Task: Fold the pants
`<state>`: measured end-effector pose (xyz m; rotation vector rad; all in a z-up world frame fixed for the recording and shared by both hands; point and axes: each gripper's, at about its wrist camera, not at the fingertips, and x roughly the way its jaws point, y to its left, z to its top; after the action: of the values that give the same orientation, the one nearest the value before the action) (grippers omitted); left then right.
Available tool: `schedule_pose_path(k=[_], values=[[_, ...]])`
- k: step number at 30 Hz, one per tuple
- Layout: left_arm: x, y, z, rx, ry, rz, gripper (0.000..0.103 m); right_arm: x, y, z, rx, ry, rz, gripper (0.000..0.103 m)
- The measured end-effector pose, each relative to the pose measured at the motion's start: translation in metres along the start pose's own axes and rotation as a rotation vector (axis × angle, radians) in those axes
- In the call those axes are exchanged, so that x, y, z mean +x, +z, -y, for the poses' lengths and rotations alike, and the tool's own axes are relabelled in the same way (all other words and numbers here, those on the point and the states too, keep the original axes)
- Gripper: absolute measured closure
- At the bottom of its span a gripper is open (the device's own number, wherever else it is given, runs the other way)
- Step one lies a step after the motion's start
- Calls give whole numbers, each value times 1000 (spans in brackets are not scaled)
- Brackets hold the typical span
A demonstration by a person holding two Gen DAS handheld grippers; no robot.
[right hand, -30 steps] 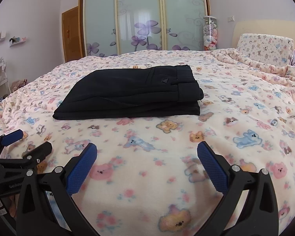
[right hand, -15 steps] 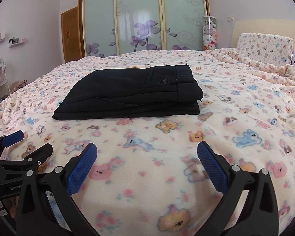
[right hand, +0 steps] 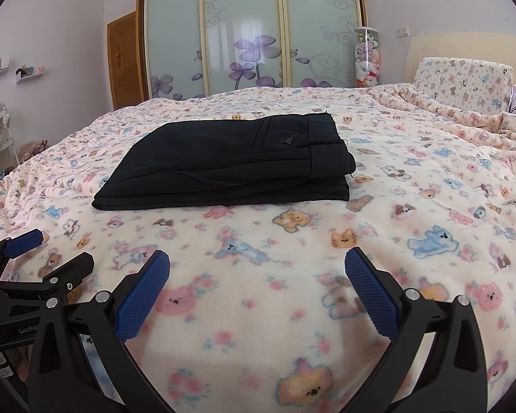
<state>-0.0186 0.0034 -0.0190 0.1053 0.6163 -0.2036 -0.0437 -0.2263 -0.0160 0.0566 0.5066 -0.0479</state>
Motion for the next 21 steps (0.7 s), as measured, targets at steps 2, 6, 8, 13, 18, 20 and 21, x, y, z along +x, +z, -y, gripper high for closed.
schedule_pose_path(k=[2, 6, 8, 13, 18, 20, 21], values=[[0, 0, 0, -1, 0, 1, 2, 0, 0, 0, 0, 0, 0, 1], [0, 0, 0, 0, 0, 1, 2, 0, 0, 0, 0, 0, 0, 1], [0, 0, 0, 0, 0, 1, 2, 0, 0, 0, 0, 0, 0, 1], [0, 0, 1, 1, 0, 0, 2, -1, 0, 0, 1, 0, 0, 1], [0, 0, 2, 2, -1, 0, 2, 0, 0, 0, 1, 0, 0, 1], [0, 0, 2, 3, -1, 0, 2, 0, 0, 0, 1, 1, 0, 1], [0, -1, 3, 5, -1, 1, 2, 0, 0, 0, 1, 1, 0, 1]])
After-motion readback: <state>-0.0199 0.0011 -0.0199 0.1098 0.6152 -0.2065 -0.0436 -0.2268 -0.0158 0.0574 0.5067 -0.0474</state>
